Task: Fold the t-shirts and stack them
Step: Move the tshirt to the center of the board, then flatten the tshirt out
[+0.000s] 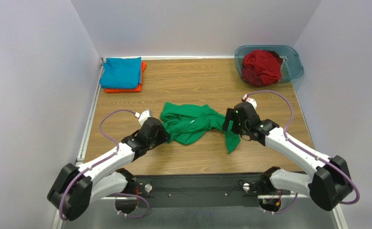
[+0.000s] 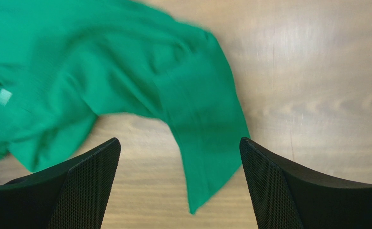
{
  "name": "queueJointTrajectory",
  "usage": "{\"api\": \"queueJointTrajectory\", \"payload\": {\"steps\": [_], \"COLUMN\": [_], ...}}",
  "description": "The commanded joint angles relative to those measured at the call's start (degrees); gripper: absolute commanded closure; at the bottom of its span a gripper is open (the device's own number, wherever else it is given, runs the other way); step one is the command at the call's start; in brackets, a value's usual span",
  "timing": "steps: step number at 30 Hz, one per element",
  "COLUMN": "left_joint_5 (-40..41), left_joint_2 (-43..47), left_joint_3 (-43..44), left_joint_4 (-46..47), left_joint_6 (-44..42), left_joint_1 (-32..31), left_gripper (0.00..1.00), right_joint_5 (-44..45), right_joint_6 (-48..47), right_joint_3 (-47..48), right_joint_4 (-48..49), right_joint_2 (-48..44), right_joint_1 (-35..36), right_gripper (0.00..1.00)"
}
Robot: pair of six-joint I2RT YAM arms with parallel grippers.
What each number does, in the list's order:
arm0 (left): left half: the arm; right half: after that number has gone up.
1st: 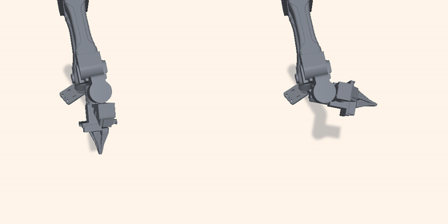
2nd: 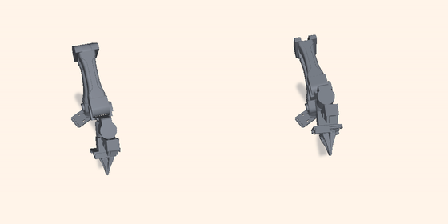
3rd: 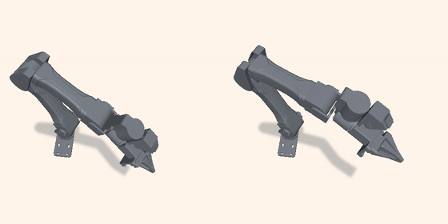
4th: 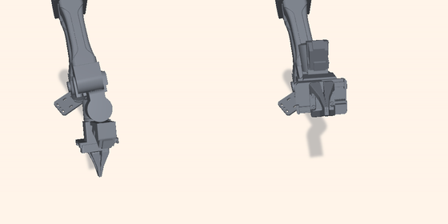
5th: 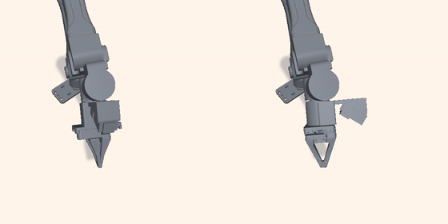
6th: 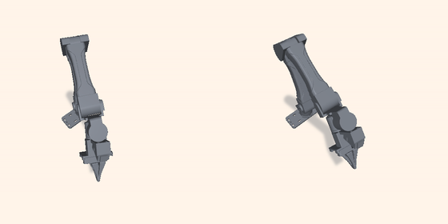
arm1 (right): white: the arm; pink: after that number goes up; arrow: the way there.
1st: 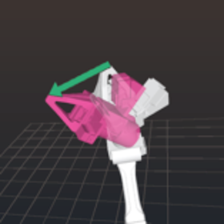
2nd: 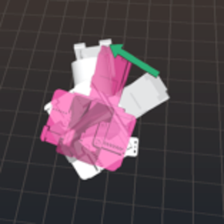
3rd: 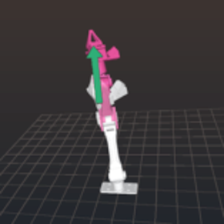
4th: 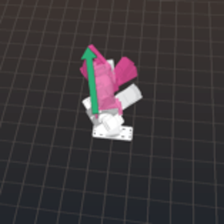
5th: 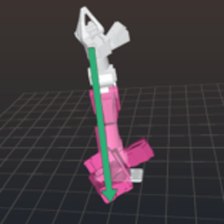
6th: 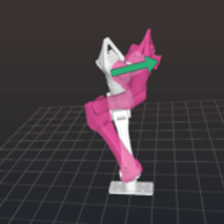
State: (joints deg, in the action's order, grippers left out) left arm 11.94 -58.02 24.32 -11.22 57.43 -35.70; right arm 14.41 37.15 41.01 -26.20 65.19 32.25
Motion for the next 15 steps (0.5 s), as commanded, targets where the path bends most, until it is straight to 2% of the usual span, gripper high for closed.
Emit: {"api": "queueJointTrajectory", "payload": {"steps": [1, 3, 5, 6, 9, 12, 15], "left_joint_5": [-1.4, -1.3, -0.7, 0.0, 1.4, 1.4, 1.5], "left_joint_2": [-4.6, -6.0, -7.3, -7.5, -6.8, -3.3, 1.4], "left_joint_3": [0.5, 1.3, 2.0, 2.1, 2.4, 2.4, 2.1], "left_joint_4": [6.1, 6.7, 6.8, 6.7, 6.8, 7.2, 7.8], "left_joint_6": [-1.2, -1.4, -2.0, -2.4, -3.9, -4.8, -5.8], "left_joint_1": [0.5, 0.9, 1.7, 2.0, 3.1, 3.1, 3.2], "left_gripper": [0.64, 0.76, 0.94, 0.99, 1.00, 1.00, 1.00], "right_joint_5": [-4.7, -6.4, -7.0, -7.0, -11.2, -10.8, -7.0], "right_joint_6": [5.7, 6.8, 6.3, 5.6, 0.9, -0.6, -0.5], "right_joint_3": [-5.3, -6.8, -7.4, -7.4, -6.7, -6.0, -5.2], "right_joint_4": [-1.9, -2.1, -2.0, -2.1, -1.7, -1.5, -1.0], "right_joint_2": [-1.6, -1.5, -0.8, -0.1, 3.0, 6.2, 10.6], "right_joint_1": [-0.1, -0.1, -0.1, -0.1, -0.1, -0.1, 0.0], "right_gripper": [0.00, 0.00, 0.00, 0.00, 0.00, 0.01, 0.10]}}
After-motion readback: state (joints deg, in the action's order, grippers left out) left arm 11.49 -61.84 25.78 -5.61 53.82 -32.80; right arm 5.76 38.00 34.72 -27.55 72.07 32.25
